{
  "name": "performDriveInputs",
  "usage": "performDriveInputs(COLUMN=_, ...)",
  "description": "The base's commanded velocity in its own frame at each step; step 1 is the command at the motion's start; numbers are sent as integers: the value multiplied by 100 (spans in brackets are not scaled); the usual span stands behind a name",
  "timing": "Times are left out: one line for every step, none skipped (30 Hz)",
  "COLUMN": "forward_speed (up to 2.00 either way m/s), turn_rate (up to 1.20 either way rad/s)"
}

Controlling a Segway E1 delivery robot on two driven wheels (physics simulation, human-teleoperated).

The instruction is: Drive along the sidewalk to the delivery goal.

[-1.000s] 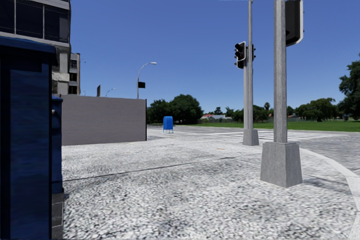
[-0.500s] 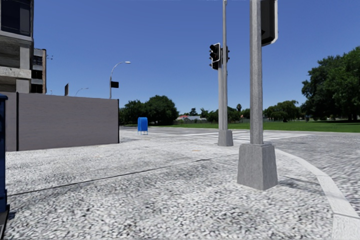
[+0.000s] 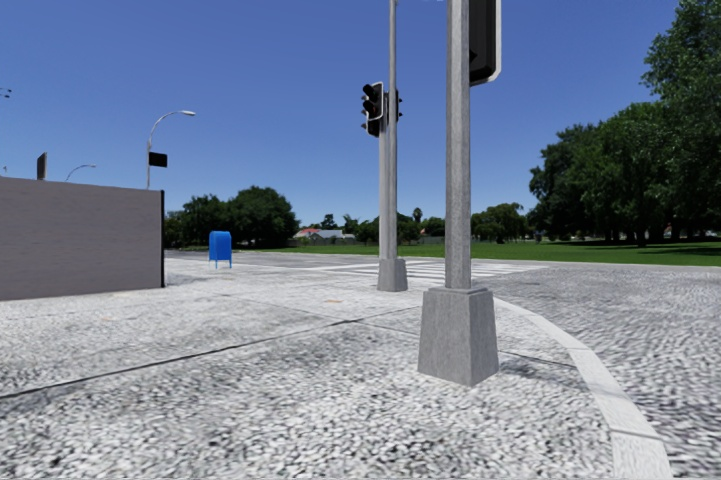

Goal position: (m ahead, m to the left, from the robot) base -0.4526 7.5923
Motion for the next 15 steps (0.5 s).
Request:
performDriveInputs(forward_speed=43, turn_rate=0)
performDriveInputs(forward_speed=43, turn_rate=0)
performDriveInputs(forward_speed=43, turn_rate=0)
performDriveInputs(forward_speed=43, turn_rate=0)
performDriveInputs(forward_speed=43, turn_rate=0)
performDriveInputs(forward_speed=43, turn_rate=0)
performDriveInputs(forward_speed=43, turn_rate=0)
performDriveInputs(forward_speed=43, turn_rate=0)
performDriveInputs(forward_speed=43, turn_rate=0)
performDriveInputs(forward_speed=43, turn_rate=0)
performDriveInputs(forward_speed=43, turn_rate=0)
performDriveInputs(forward_speed=43, turn_rate=0)
performDriveInputs(forward_speed=43, turn_rate=0)
performDriveInputs(forward_speed=43, turn_rate=0)
performDriveInputs(forward_speed=43, turn_rate=0)
